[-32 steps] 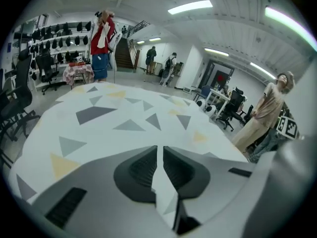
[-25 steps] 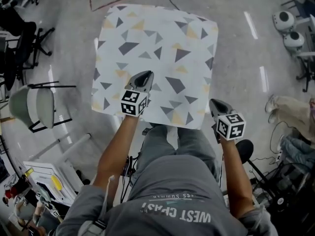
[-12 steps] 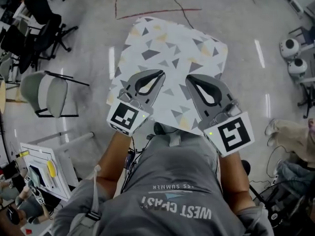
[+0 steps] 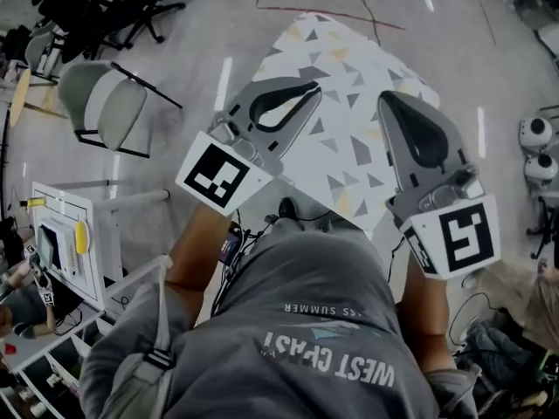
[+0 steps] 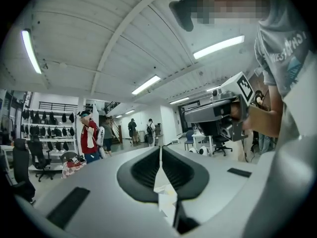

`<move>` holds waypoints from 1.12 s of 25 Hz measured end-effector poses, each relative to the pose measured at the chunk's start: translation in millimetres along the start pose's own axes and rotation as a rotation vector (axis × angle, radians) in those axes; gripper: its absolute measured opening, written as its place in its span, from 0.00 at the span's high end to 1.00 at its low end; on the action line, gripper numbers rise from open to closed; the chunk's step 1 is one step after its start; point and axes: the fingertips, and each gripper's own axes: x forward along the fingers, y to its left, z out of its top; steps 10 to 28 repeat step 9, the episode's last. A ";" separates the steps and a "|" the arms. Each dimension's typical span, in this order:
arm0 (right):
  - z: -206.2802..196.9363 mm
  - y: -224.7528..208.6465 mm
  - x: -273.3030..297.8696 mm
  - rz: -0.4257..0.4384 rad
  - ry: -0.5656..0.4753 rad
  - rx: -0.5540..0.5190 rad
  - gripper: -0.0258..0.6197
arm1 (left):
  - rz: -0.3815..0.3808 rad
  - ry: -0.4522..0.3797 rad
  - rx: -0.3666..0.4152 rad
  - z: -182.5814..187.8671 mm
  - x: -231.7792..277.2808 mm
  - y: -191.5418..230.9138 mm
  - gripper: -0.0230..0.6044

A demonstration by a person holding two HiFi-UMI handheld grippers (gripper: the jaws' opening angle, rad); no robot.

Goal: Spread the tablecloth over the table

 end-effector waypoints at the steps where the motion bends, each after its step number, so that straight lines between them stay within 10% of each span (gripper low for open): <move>1: 2.5 1.9 0.8 -0.001 -0.001 0.003 0.95 | 0.011 -0.001 0.004 1.0 -5.4 3.4 0.94; 28: 5.0 19.9 8.1 0.024 0.004 -0.011 0.95 | 0.069 -0.010 0.020 1.7 -36.2 20.5 0.94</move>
